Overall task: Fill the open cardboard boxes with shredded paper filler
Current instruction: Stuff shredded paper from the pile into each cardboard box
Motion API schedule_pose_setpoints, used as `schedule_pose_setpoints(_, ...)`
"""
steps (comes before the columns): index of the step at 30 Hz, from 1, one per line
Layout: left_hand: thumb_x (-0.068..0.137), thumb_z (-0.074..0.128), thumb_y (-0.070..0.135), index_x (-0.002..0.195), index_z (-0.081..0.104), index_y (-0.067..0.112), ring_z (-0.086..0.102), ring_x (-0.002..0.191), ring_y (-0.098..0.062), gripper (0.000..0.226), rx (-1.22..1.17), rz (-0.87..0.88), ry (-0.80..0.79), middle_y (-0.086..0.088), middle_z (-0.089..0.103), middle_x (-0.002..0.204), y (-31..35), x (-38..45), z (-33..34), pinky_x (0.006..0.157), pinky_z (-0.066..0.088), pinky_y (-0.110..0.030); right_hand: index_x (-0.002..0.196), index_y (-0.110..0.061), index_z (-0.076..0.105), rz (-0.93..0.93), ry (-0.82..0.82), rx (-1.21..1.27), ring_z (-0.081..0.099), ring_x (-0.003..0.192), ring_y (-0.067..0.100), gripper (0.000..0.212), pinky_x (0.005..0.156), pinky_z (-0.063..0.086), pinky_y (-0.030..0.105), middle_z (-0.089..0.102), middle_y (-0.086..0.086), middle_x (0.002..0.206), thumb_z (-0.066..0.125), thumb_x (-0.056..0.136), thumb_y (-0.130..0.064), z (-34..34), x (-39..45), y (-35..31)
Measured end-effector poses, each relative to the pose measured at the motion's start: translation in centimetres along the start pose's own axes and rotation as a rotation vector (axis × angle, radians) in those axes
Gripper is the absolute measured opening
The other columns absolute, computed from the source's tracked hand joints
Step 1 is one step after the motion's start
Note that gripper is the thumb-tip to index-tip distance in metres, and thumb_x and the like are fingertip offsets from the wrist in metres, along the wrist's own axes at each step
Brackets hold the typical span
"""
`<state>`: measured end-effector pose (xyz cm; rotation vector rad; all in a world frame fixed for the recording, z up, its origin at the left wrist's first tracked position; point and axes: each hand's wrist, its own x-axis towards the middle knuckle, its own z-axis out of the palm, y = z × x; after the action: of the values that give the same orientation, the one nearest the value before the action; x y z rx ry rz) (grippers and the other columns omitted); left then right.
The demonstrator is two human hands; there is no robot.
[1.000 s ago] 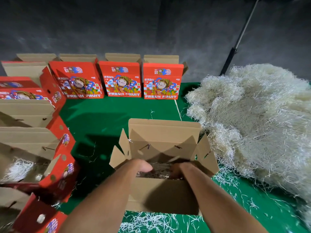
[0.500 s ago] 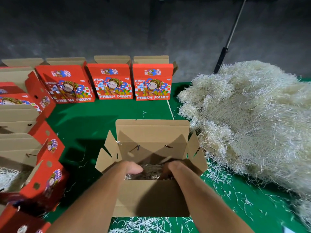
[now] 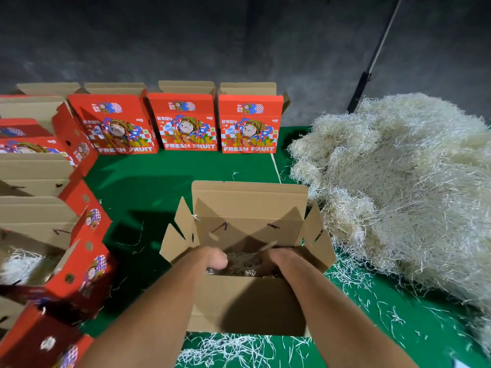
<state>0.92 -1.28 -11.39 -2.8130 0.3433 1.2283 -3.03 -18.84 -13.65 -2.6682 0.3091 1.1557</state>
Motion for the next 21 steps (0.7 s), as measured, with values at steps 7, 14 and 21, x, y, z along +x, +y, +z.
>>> schedule_pose_setpoints(7,0.104,0.03,0.017,0.152,0.038,0.015,0.039,0.141,-0.027,0.049,0.049,0.047,0.019,-0.006,0.034,0.159,0.0,0.3,0.4,0.117,0.031,-0.037,0.142,-0.018,0.053,-0.027,-0.068,-0.094,0.056,0.124,0.031,0.052,0.108,0.044,0.046,0.058,0.009,0.138,0.063,0.094,-0.038,-0.2,0.2,-0.2)
schedule_pose_setpoints(14,0.1,0.038,0.001,0.149,0.043,0.021,0.051,0.128,-0.032,0.053,-0.028,0.135,0.052,-0.013,0.049,0.147,0.6,-0.6,0.2,0.109,0.042,-0.043,0.134,-0.014,0.059,-0.083,-0.04,-0.132,0.062,0.092,0.021,0.037,0.085,0.051,0.035,0.065,0.01,0.126,0.059,0.098,-0.025,-0.8,-1.0,-0.6)
schedule_pose_setpoints(21,0.101,0.048,0.01,0.135,0.057,0.013,0.049,0.131,-0.03,0.035,0.356,0.15,0.159,-0.008,0.056,0.139,2.1,0.7,-1.5,0.105,0.038,-0.043,0.126,-0.012,0.062,-0.318,0.095,-0.482,0.065,0.11,0.027,0.03,0.096,0.053,0.04,0.067,0.012,0.124,0.06,0.097,-0.017,-2.3,-0.3,-5.0)
